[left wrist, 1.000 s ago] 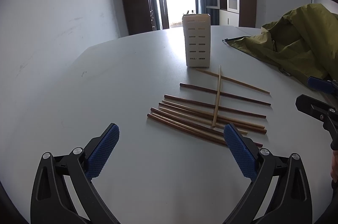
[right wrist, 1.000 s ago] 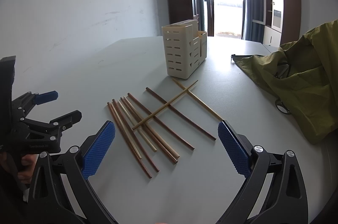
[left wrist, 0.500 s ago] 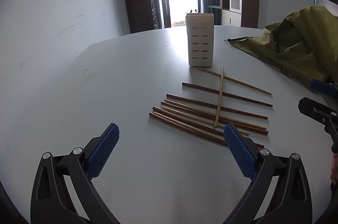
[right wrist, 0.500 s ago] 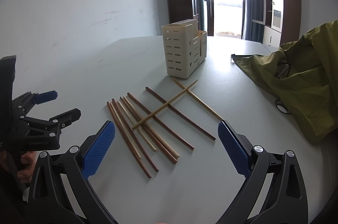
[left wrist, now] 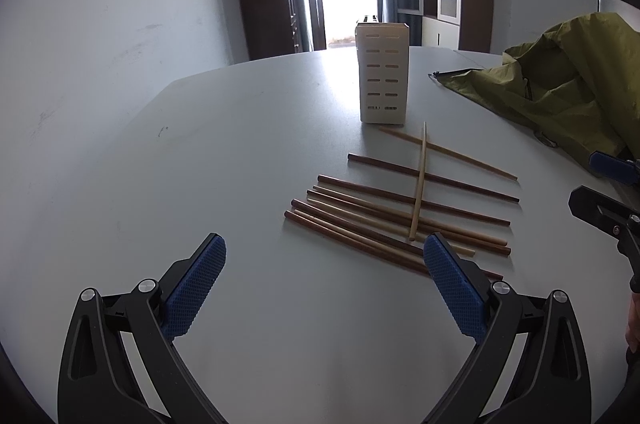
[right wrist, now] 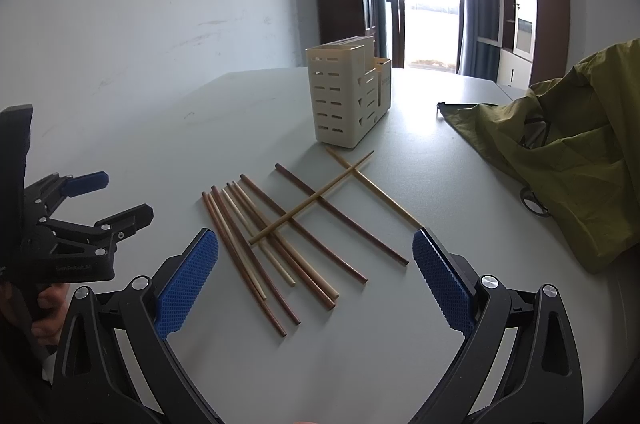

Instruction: Organize utensils

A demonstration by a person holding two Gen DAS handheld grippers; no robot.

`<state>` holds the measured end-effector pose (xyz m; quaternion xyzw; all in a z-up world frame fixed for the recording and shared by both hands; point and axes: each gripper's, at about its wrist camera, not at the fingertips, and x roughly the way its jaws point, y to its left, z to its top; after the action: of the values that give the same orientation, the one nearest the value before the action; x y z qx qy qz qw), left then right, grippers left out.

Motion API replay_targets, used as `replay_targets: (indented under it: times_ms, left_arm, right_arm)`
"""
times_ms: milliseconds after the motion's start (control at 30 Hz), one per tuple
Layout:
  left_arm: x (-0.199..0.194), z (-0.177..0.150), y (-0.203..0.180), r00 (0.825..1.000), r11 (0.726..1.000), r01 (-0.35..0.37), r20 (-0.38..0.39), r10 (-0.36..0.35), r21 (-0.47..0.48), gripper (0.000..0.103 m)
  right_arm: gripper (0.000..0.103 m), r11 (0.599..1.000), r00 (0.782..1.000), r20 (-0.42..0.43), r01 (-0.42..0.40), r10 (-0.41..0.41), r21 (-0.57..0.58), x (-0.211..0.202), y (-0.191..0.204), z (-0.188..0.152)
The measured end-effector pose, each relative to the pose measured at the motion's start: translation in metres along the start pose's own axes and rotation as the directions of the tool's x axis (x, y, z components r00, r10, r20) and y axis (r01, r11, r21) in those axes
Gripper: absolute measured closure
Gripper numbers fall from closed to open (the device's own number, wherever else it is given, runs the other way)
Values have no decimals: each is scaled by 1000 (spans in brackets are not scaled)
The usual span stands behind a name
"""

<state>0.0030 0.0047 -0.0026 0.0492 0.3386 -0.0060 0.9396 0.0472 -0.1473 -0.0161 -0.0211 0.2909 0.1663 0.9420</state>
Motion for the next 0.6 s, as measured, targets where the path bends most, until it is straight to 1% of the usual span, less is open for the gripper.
replay_targets:
  times_ms: [600]
  left_arm:
    - [6,-3,2,1000,1000,1,-27,-2,-6,6]
  right_arm:
    - [4,1000,1000,-3,2,-2,-2,0,-1,-1]
